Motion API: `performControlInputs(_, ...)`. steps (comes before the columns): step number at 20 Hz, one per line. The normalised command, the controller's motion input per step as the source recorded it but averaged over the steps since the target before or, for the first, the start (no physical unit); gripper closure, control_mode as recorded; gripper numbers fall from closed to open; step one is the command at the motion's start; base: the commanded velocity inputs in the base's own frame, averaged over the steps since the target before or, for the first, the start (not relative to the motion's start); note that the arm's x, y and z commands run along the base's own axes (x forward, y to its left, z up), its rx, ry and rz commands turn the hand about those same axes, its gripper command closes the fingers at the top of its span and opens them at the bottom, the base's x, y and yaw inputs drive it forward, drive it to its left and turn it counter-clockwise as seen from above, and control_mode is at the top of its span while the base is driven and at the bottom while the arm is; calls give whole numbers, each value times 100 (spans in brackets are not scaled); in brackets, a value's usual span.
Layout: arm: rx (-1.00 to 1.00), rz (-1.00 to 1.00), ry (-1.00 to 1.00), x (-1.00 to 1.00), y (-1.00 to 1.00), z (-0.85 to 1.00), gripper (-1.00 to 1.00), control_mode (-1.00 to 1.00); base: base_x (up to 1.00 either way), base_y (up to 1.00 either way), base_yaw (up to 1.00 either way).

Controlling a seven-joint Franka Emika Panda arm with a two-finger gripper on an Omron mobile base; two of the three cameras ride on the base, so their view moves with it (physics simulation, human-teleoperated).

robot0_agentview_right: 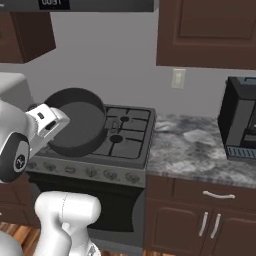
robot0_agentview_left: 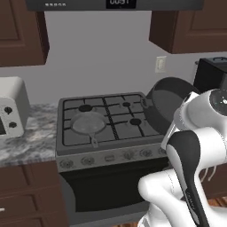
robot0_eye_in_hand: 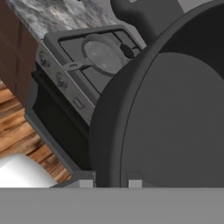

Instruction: Move the pot and pan from the stove into the sink.

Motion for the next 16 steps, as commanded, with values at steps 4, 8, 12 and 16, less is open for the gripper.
performControlInputs(4, 0, 0, 0, 0, 0, 0, 100, 100, 0, -22, -26)
performControlInputs(8, 0, 0, 0, 0, 0, 0, 100, 100, 0, -23, -33)
performControlInputs(12, 0, 0, 0, 0, 0, 0, 100, 100, 0, -19, -35)
performControlInputs(16, 0, 0, 0, 0, 0, 0, 100, 100, 0, -16, -37)
